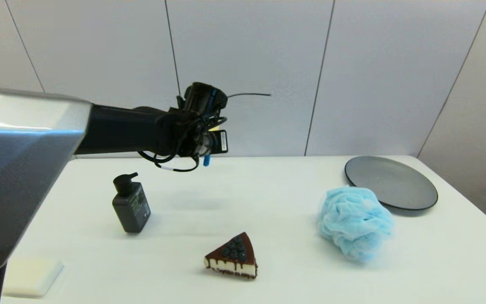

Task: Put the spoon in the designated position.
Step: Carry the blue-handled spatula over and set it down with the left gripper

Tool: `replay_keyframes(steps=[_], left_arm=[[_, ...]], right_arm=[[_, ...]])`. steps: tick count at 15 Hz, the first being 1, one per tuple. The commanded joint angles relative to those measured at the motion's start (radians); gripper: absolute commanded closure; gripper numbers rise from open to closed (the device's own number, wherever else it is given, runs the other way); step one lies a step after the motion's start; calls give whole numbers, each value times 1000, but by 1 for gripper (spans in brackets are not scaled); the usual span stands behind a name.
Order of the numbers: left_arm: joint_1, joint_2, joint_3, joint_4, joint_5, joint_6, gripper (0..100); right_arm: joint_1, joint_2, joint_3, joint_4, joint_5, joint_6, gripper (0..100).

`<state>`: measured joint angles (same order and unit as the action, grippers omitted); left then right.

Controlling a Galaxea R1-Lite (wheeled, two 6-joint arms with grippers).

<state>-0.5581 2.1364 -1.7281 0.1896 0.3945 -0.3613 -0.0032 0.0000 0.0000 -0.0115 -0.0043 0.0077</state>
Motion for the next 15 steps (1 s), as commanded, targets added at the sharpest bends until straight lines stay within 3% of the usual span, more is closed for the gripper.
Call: replay_keyframes(steps=[1,8,15], left_arm=[[24,-119,-53,93,4,79,100],[271,-309,4,160,-13,416,100],[448,-395,197,182,-112,440,100]], right_arm=[[0,0,2,-1,0,2,0],[0,0,2,-1,0,2,0],[0,0,2,-1,0,2,0]])
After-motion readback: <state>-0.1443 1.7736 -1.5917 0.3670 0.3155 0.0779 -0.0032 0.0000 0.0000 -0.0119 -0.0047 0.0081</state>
